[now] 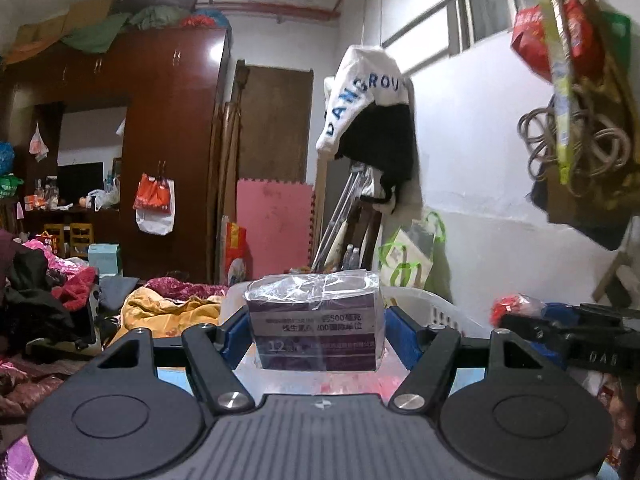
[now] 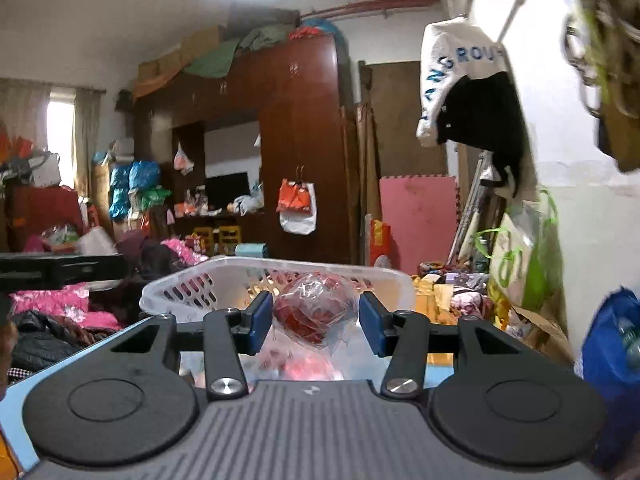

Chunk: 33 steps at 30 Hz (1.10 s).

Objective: Organize objects
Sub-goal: 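Move both items into the white basket and release them, then grasp the clear-wrapped dark box with the left gripper while the right grasps a clear plastic bag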

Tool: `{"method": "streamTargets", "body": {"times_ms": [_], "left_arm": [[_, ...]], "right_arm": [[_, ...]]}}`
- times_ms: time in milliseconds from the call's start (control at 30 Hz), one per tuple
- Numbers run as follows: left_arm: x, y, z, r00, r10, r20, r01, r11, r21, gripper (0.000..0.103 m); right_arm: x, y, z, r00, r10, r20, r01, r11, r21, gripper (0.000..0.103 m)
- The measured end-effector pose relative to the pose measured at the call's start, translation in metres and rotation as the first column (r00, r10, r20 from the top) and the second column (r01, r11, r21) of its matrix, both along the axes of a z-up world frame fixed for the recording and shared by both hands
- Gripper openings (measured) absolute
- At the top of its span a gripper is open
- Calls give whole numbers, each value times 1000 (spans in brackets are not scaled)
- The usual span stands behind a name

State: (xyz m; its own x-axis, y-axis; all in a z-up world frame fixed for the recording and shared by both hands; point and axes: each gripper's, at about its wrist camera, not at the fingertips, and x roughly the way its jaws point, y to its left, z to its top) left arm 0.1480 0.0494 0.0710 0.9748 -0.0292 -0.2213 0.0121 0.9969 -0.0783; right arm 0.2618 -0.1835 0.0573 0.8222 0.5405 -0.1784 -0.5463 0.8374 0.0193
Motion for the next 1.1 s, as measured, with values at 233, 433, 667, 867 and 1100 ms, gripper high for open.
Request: {"method": "streamTargets", "body": {"times_ms": [233, 433, 667, 867, 1100], "left_arm": [[62, -2, -4, 991, 32, -133, -32, 999, -1, 73], [86, 5, -14, 982, 63, -178, -62, 998, 7, 74], [74, 15, -18, 984, 30, -177, -34, 999, -24, 81], [29, 17, -15, 996, 2, -92, -6, 999, -36, 90], [52, 8, -17, 989, 60, -138, -58, 998, 19, 94]], "right_arm": [[43, 34, 1, 999, 0, -49, -4, 996, -84, 51], [52, 37, -8, 998, 11, -61, -17, 996, -87, 59], [27, 23, -6, 999, 34, -36, -36, 997, -65, 103], [-9, -3, -22, 994, 98, -52, -101, 994, -48, 103], [-10, -6, -32, 989, 131, -72, -134, 990, -40, 103]]}}
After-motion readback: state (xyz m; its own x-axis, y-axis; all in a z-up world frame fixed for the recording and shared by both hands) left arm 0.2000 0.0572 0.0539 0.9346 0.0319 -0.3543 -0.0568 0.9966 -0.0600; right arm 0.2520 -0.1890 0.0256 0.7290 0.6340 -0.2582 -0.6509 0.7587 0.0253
